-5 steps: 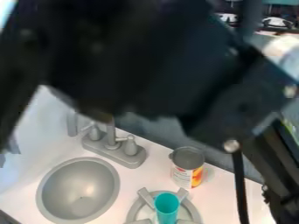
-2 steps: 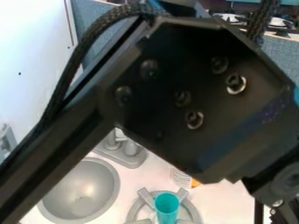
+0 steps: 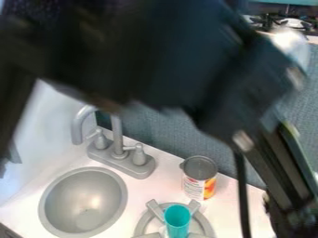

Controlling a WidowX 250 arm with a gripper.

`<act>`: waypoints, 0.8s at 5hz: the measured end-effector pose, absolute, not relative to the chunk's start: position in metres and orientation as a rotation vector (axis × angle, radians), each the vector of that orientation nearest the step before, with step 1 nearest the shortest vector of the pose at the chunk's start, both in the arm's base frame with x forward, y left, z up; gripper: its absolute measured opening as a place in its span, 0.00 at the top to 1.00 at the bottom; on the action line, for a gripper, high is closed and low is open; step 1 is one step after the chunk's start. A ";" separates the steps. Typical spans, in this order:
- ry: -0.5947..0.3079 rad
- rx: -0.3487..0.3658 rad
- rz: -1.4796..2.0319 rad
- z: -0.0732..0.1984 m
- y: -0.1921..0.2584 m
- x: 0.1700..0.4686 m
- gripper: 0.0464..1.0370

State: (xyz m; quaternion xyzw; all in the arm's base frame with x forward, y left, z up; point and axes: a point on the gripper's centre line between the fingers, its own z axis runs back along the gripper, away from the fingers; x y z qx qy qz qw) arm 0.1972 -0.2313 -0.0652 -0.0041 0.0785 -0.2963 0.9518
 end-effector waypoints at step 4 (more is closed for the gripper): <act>0.081 0.116 -0.178 -0.062 -0.114 0.231 0.44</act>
